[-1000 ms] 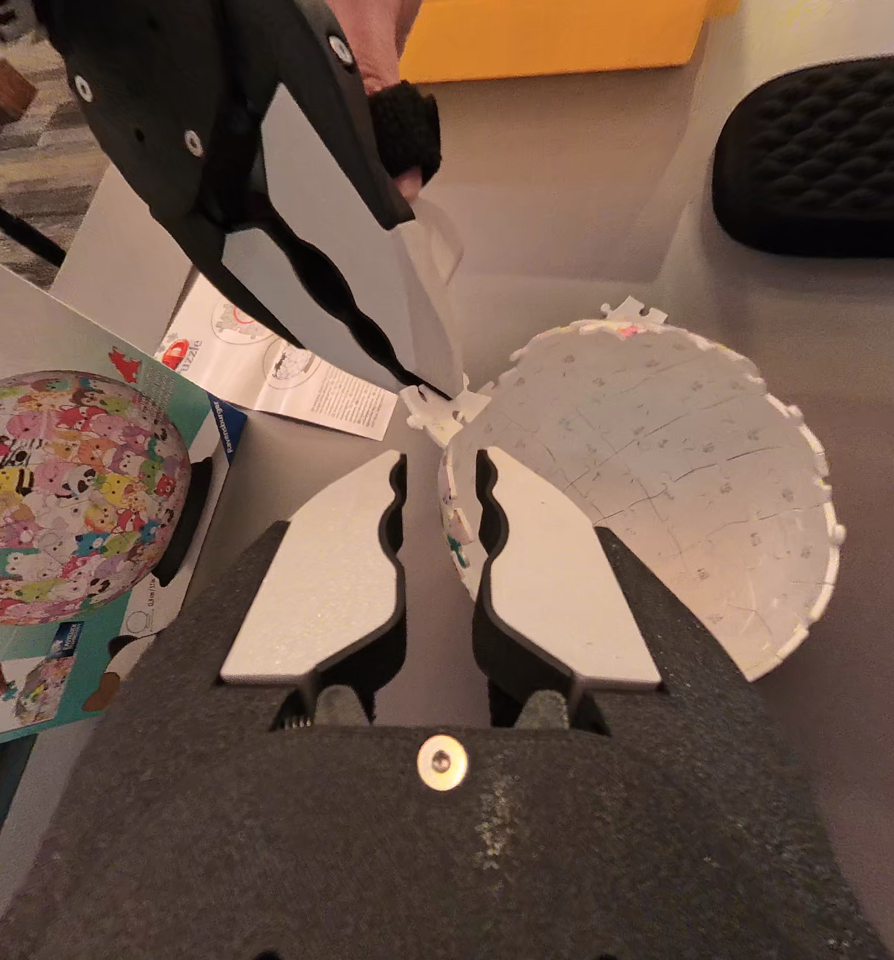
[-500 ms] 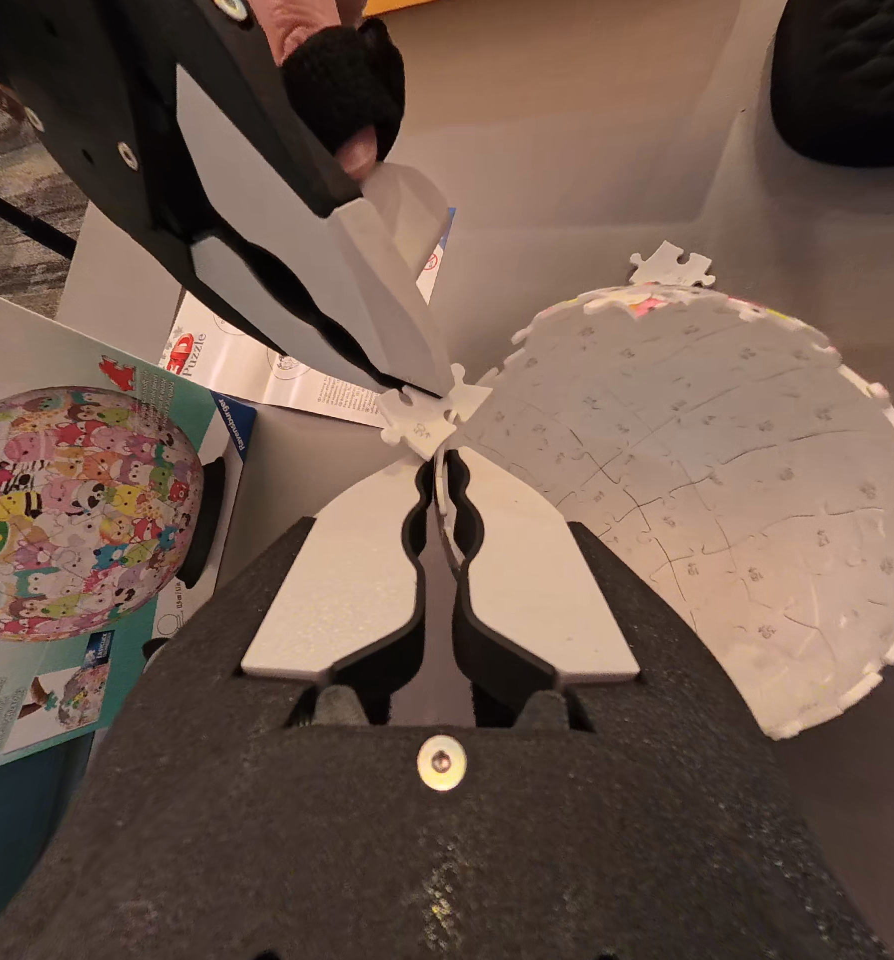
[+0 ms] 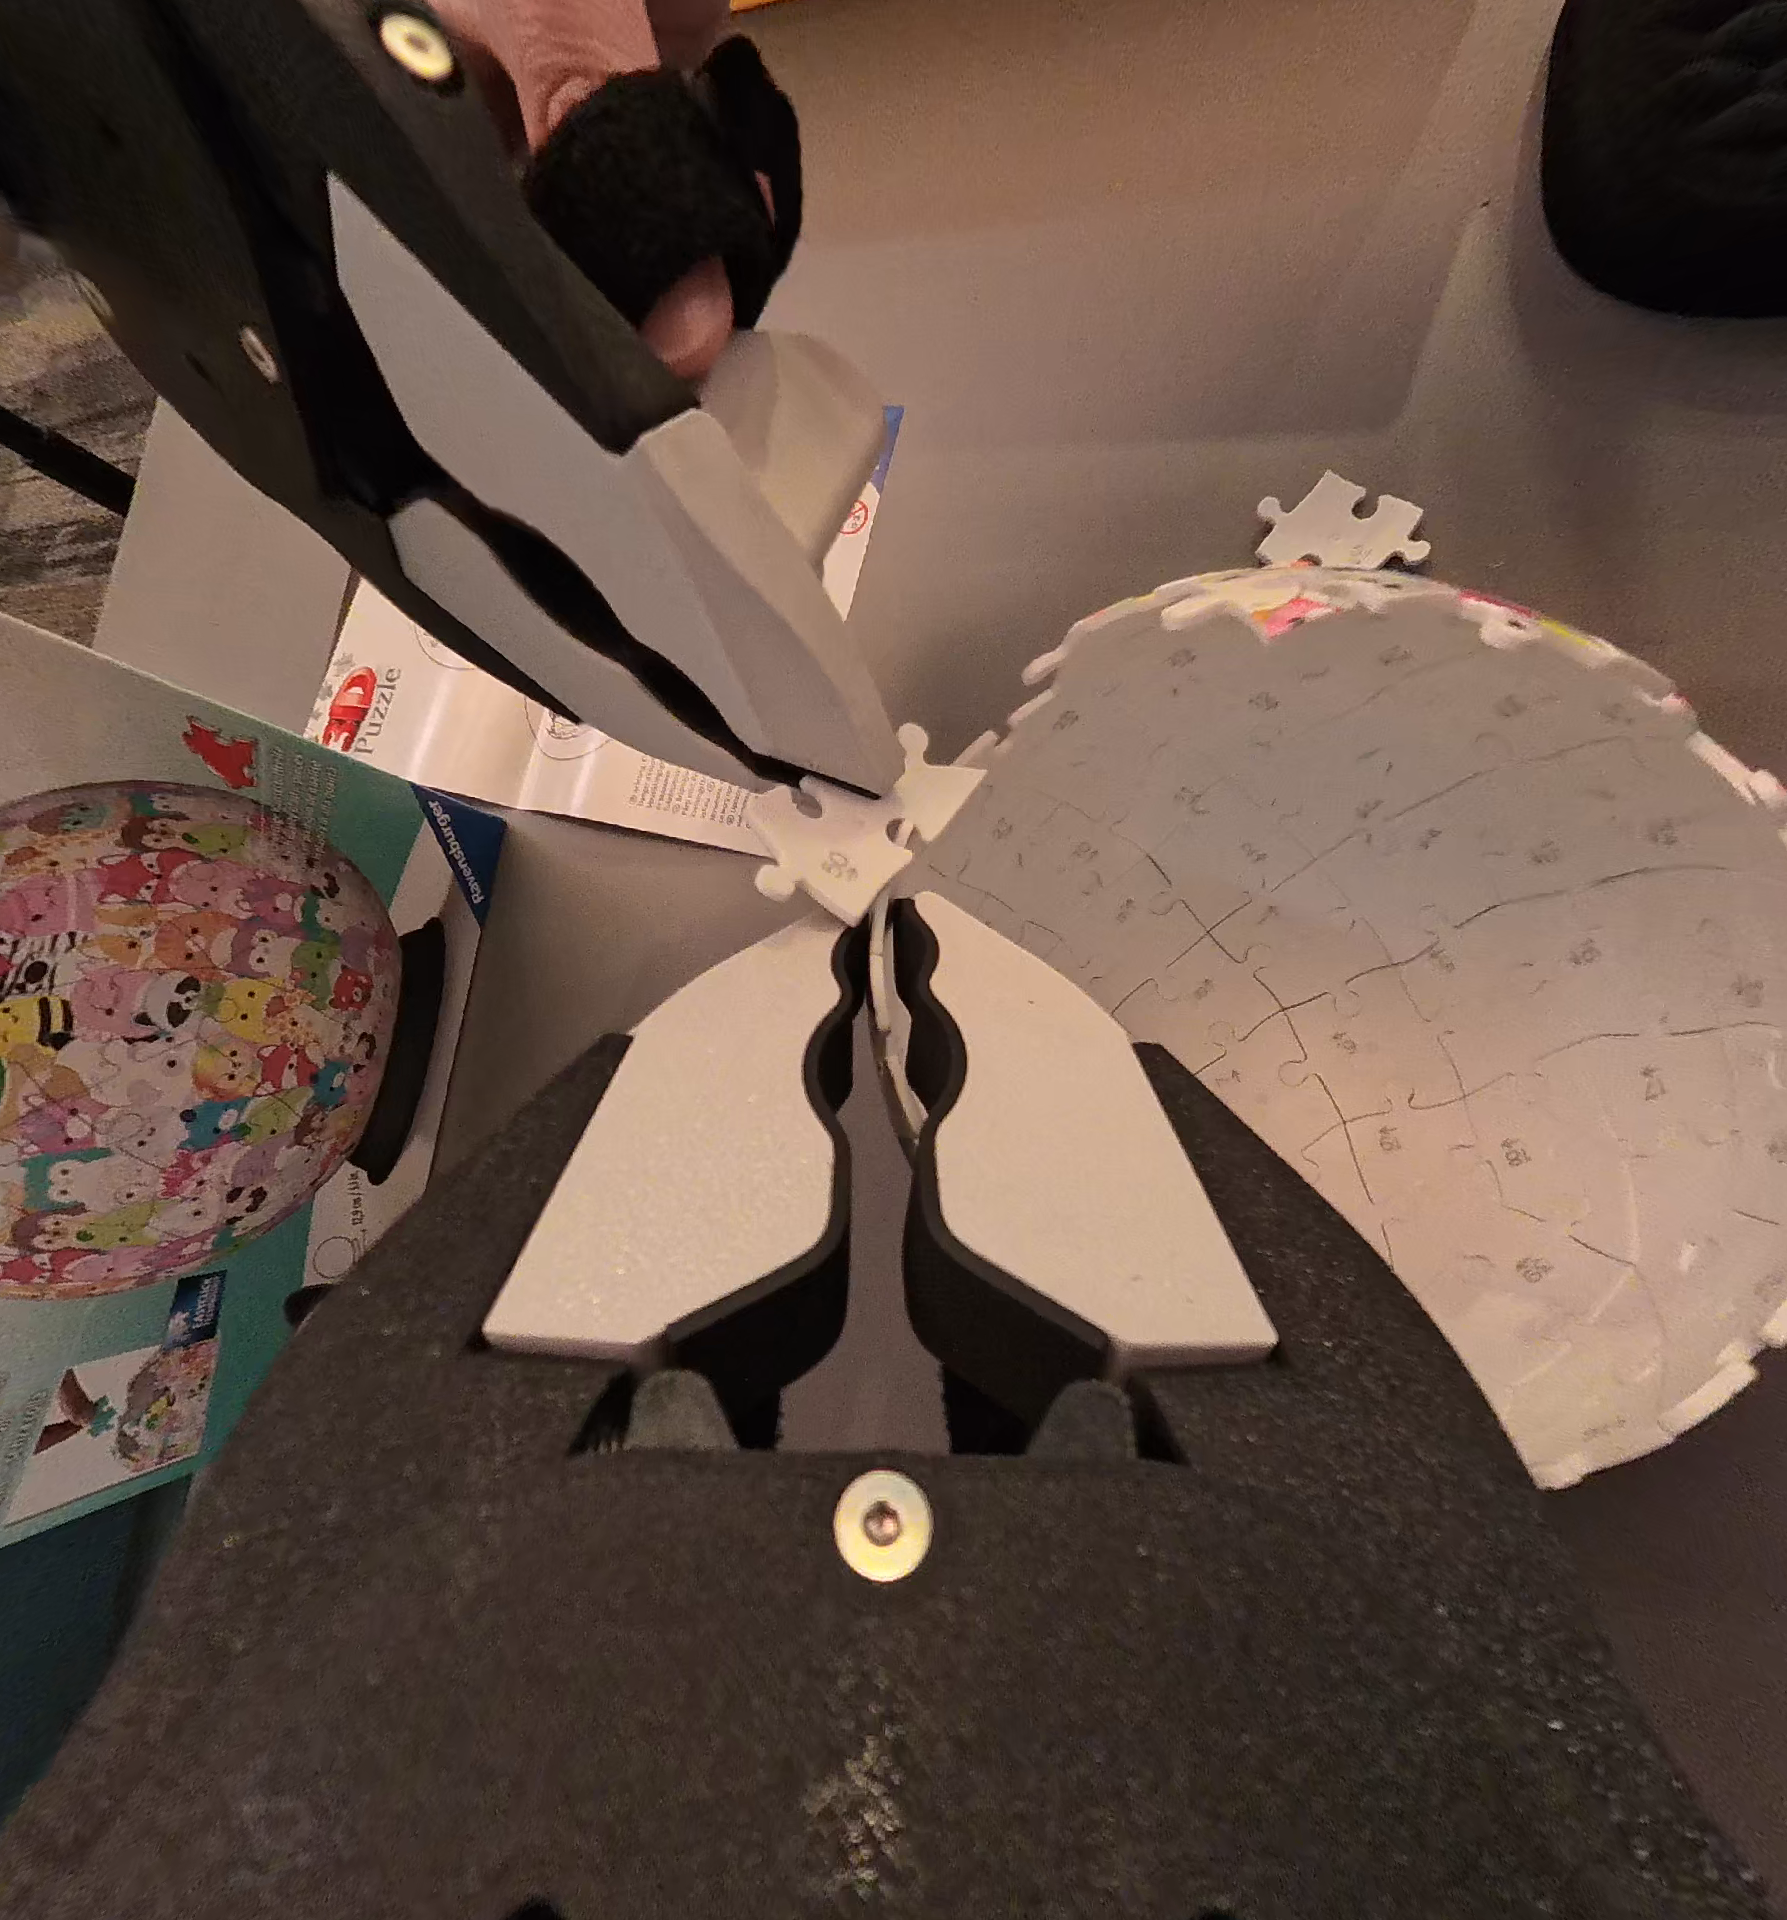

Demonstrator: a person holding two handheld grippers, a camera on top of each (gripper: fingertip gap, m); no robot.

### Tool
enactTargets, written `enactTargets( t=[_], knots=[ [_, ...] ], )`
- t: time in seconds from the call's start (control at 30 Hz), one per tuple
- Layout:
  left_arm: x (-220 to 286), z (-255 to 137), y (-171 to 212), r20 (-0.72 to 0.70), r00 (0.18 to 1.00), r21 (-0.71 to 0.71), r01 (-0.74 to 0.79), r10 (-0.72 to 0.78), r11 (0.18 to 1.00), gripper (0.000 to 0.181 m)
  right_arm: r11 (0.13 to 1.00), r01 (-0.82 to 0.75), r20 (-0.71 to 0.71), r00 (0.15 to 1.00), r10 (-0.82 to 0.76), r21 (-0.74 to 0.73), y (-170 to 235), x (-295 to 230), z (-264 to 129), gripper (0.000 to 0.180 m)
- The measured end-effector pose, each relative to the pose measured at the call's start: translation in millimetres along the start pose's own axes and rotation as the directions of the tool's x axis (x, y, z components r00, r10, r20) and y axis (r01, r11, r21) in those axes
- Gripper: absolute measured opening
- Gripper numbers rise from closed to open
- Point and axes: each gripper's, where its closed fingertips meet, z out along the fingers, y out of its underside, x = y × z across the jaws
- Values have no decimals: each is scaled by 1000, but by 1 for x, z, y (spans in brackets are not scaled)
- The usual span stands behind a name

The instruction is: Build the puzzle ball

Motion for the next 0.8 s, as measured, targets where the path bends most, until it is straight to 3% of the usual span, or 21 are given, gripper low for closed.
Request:
enactTargets(
  t=[0.3,0.6,0.8],
  knots=[
    [-4,0,1,5,1000,-10,18,-18,1000,3,993,59,-362,928,-93,-103,-2,3,-4,3],
    [-8,-1,2,13,999,0,39,-39,999,3,975,84,-676,708,-203,-204,-5,4,-8,3],
    [-9,-2,2,6,998,9,59,-59,998,2,959,99,-783,558,-275,-267,-8,3,-9,3]
  ],
)
